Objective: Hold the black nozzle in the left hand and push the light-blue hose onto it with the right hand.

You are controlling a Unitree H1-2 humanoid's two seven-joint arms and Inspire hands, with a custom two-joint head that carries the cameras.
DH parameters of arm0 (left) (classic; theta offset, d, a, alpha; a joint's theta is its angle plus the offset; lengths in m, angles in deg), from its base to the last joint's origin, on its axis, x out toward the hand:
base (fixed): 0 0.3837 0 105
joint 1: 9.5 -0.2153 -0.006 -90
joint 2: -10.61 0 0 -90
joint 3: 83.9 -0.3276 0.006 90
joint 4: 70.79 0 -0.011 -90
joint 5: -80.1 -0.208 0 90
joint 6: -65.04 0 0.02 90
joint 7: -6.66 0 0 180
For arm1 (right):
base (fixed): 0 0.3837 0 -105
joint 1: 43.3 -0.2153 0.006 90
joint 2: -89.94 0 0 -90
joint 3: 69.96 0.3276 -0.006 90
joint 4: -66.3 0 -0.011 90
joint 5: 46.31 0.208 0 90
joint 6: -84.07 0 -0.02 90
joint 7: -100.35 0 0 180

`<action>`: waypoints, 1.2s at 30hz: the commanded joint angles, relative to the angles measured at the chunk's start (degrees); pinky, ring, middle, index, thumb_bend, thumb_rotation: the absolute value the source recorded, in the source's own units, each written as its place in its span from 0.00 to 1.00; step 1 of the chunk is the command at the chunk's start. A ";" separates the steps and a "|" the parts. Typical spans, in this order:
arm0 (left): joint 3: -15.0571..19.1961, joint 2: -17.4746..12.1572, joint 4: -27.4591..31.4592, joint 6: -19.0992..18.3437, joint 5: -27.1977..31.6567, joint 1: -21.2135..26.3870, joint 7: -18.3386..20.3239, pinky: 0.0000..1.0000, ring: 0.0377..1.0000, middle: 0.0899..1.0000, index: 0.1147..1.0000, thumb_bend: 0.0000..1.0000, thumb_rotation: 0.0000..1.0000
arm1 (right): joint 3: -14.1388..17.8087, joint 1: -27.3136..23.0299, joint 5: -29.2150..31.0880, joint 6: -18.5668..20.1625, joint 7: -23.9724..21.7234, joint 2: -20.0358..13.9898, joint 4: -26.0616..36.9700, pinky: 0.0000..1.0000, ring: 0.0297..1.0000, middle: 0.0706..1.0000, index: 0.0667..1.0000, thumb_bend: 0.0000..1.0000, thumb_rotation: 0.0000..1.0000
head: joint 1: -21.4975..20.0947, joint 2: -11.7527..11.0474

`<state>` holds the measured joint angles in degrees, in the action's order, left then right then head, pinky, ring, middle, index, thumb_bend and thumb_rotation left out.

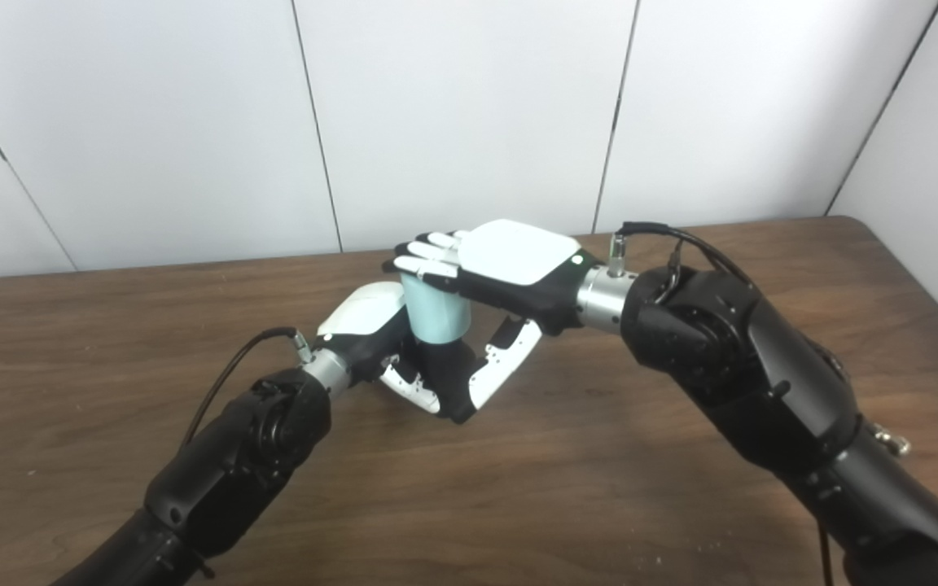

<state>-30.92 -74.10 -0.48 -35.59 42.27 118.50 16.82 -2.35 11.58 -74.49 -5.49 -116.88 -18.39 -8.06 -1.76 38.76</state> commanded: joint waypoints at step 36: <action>-2.21 -2.54 -4.50 -2.68 -1.74 -4.83 6.68 0.46 0.42 0.37 0.42 0.53 0.00 | -2.56 3.72 -0.14 2.84 -3.46 -3.36 -0.56 1.00 1.00 1.00 1.00 0.86 0.84 | -0.27 1.08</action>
<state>-30.77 -74.29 -0.53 -35.52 42.29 118.63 17.41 -2.86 13.15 -73.22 -5.06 -114.75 -20.37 -7.99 -2.02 39.81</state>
